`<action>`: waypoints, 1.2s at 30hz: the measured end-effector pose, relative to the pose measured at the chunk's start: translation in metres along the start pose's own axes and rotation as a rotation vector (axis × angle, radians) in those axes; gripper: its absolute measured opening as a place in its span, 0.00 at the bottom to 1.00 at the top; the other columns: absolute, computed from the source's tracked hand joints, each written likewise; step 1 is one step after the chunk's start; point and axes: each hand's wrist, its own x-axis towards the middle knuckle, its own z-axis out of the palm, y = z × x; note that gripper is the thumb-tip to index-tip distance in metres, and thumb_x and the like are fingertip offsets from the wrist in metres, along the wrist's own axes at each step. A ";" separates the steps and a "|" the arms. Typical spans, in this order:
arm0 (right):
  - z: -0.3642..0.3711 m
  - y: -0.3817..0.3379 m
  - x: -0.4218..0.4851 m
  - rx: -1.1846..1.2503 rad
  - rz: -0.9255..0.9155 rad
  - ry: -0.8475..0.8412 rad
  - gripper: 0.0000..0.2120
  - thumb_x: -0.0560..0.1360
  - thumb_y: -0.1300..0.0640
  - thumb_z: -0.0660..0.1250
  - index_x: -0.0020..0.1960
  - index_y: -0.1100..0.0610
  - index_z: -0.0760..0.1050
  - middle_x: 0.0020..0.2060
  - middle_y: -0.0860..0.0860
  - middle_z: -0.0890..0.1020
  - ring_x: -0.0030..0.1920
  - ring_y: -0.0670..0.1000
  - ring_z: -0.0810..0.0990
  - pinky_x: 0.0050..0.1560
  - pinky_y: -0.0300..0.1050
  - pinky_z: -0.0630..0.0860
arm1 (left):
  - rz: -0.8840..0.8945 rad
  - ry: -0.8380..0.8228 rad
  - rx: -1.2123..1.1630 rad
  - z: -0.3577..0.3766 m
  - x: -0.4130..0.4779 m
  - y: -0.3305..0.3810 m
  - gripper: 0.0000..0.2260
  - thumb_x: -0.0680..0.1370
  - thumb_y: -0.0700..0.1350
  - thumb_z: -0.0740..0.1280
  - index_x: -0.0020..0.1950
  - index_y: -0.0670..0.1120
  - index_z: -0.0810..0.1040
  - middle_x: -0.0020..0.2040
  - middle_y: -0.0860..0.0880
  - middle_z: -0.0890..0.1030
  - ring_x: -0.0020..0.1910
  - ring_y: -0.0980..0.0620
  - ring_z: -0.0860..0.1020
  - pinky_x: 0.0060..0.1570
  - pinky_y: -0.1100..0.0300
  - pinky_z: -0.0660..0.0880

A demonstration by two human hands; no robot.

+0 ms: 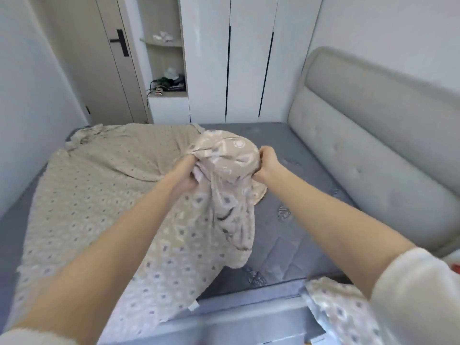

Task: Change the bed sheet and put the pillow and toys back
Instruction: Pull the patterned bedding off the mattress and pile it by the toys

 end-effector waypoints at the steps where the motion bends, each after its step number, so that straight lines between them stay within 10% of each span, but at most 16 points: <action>1: -0.007 -0.003 0.000 -0.037 0.027 -0.035 0.15 0.73 0.60 0.52 0.29 0.56 0.68 0.34 0.53 0.77 0.37 0.54 0.76 0.44 0.43 0.74 | 0.021 -0.040 -0.013 0.010 -0.007 0.006 0.04 0.76 0.40 0.66 0.44 0.44 0.80 0.38 0.49 0.81 0.34 0.53 0.78 0.36 0.60 0.75; 4: -0.029 -0.016 -0.013 -0.261 0.142 -0.251 0.08 0.67 0.50 0.64 0.45 0.51 0.75 0.57 0.45 0.76 0.60 0.54 0.75 0.63 0.51 0.67 | 0.093 -0.080 -0.057 0.044 -0.030 0.029 0.11 0.78 0.39 0.63 0.38 0.44 0.81 0.28 0.51 0.80 0.27 0.56 0.79 0.29 0.66 0.77; 9: -0.051 -0.022 -0.024 -0.184 0.224 -0.824 0.30 0.73 0.38 0.65 0.70 0.53 0.71 0.69 0.58 0.71 0.69 0.66 0.69 0.60 0.73 0.66 | 0.081 -0.216 -0.132 0.097 -0.065 0.054 0.11 0.79 0.47 0.61 0.43 0.44 0.79 0.42 0.50 0.80 0.35 0.56 0.77 0.38 0.69 0.75; 11: -0.047 -0.028 -0.029 -0.074 0.158 -0.804 0.31 0.71 0.38 0.67 0.69 0.54 0.73 0.69 0.58 0.73 0.68 0.64 0.70 0.63 0.70 0.66 | 0.057 -0.302 -0.187 0.110 -0.075 0.057 0.21 0.81 0.44 0.58 0.32 0.41 0.81 0.30 0.48 0.81 0.25 0.55 0.78 0.33 0.63 0.81; 12: -0.044 -0.031 -0.031 -0.049 0.097 -0.744 0.31 0.72 0.37 0.65 0.69 0.54 0.73 0.68 0.58 0.74 0.67 0.63 0.71 0.66 0.68 0.66 | 0.036 -0.324 -0.240 0.116 -0.079 0.060 0.22 0.81 0.42 0.58 0.29 0.41 0.80 0.26 0.48 0.79 0.21 0.55 0.77 0.22 0.70 0.65; 16: -0.027 -0.048 -0.041 0.021 -0.108 -0.572 0.24 0.79 0.42 0.55 0.60 0.57 0.80 0.60 0.57 0.80 0.61 0.58 0.79 0.62 0.58 0.74 | -0.042 -0.308 -0.331 0.127 -0.082 0.078 0.12 0.81 0.37 0.58 0.37 0.43 0.71 0.26 0.52 0.67 0.18 0.61 0.66 0.16 0.74 0.60; 20: -0.007 -0.069 -0.057 0.127 -0.149 -0.528 0.24 0.81 0.46 0.54 0.47 0.59 0.85 0.48 0.57 0.85 0.48 0.58 0.84 0.49 0.54 0.81 | 0.306 -0.220 0.176 0.110 -0.091 0.089 0.03 0.81 0.40 0.60 0.51 0.43 0.74 0.42 0.48 0.75 0.34 0.58 0.77 0.32 0.71 0.74; 24: 0.017 -0.092 -0.068 0.173 -0.261 -0.327 0.21 0.85 0.59 0.49 0.39 0.66 0.71 0.25 0.57 0.80 0.27 0.48 0.81 0.34 0.35 0.76 | 0.470 -0.237 0.768 0.056 -0.076 0.088 0.37 0.72 0.54 0.72 0.76 0.58 0.55 0.75 0.50 0.60 0.72 0.51 0.63 0.69 0.48 0.66; 30: 0.047 -0.125 -0.098 0.159 -0.335 -0.426 0.32 0.85 0.53 0.46 0.30 0.59 0.79 0.21 0.52 0.79 0.21 0.50 0.79 0.35 0.46 0.76 | 0.506 -0.138 1.139 0.025 -0.031 0.042 0.70 0.53 0.52 0.84 0.76 0.55 0.34 0.77 0.59 0.44 0.77 0.54 0.48 0.75 0.48 0.51; 33: 0.050 -0.133 -0.102 0.114 -0.312 -0.389 0.28 0.84 0.51 0.46 0.35 0.58 0.76 0.24 0.55 0.79 0.32 0.55 0.78 0.39 0.50 0.74 | 0.482 -0.053 0.911 0.037 -0.013 0.023 0.67 0.57 0.42 0.84 0.77 0.50 0.33 0.76 0.56 0.48 0.74 0.55 0.54 0.74 0.51 0.56; 36: 0.039 -0.136 -0.102 0.083 -0.334 -0.256 0.16 0.84 0.59 0.48 0.42 0.56 0.69 0.37 0.52 0.74 0.38 0.47 0.72 0.62 0.50 0.69 | 0.398 0.000 0.825 0.049 0.000 0.014 0.30 0.72 0.36 0.73 0.71 0.42 0.67 0.64 0.45 0.75 0.64 0.47 0.73 0.65 0.50 0.70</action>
